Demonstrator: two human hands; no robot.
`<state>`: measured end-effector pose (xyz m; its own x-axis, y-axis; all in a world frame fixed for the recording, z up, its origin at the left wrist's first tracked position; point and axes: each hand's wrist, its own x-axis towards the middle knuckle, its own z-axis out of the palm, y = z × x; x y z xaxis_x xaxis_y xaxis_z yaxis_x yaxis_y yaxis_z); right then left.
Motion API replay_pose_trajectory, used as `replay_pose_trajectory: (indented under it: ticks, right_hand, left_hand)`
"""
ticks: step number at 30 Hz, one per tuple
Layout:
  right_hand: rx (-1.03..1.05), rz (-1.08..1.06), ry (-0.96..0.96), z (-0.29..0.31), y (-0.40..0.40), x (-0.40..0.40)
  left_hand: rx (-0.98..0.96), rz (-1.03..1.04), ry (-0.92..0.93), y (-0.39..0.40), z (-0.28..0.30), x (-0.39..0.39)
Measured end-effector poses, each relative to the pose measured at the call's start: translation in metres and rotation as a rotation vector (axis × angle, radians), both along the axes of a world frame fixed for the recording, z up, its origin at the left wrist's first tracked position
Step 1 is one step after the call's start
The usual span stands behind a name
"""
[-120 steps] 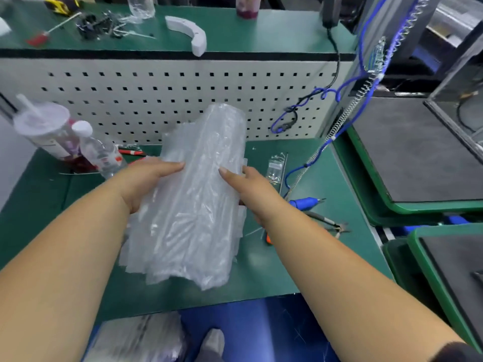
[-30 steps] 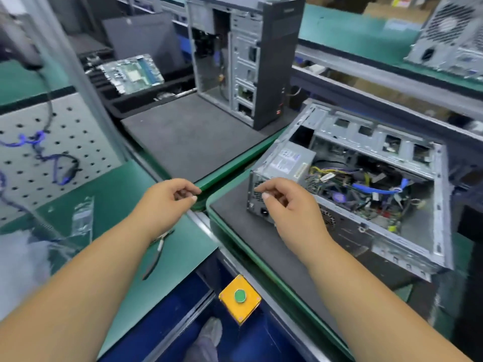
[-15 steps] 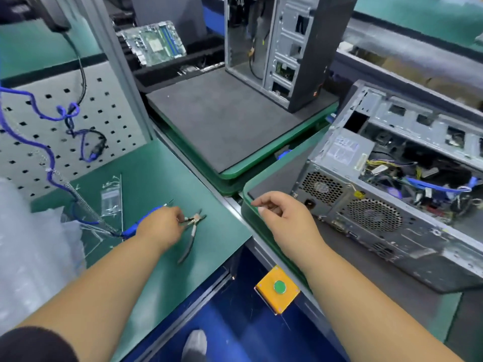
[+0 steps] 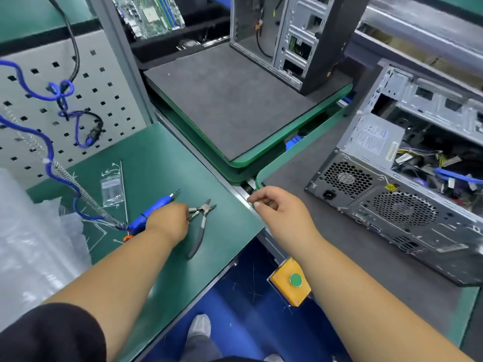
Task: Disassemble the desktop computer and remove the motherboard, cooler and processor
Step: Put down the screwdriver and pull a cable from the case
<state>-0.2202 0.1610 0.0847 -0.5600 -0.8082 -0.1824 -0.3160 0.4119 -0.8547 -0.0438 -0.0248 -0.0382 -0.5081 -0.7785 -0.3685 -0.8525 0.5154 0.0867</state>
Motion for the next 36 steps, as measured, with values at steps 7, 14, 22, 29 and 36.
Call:
replay_pose_trajectory:
  ticks: [7, 14, 22, 29, 36]
  right_hand:
    - [0.006, 0.001, 0.01, 0.004, -0.001, 0.002]
    - [0.016, -0.017, 0.007, 0.005, 0.012, -0.007]
    - [0.01, -0.055, -0.026, 0.006, 0.022, -0.014]
    - [-0.022, -0.058, -0.028, 0.022, 0.026, -0.019]
    - [-0.031, -0.021, 0.043, 0.045, 0.042, -0.03]
  left_hand:
    - [-0.173, -0.059, 0.129, 0.004, 0.004, -0.014]
    - [-0.186, -0.124, -0.003, 0.007, -0.002, -0.037]
    - [-0.199, -0.128, 0.159, 0.001, 0.015, -0.047]
    - [-0.127, -0.092, 0.627, 0.004, 0.054, -0.057]
    - [0.04, 0.008, 1.03, 0.027, 0.113, -0.081]
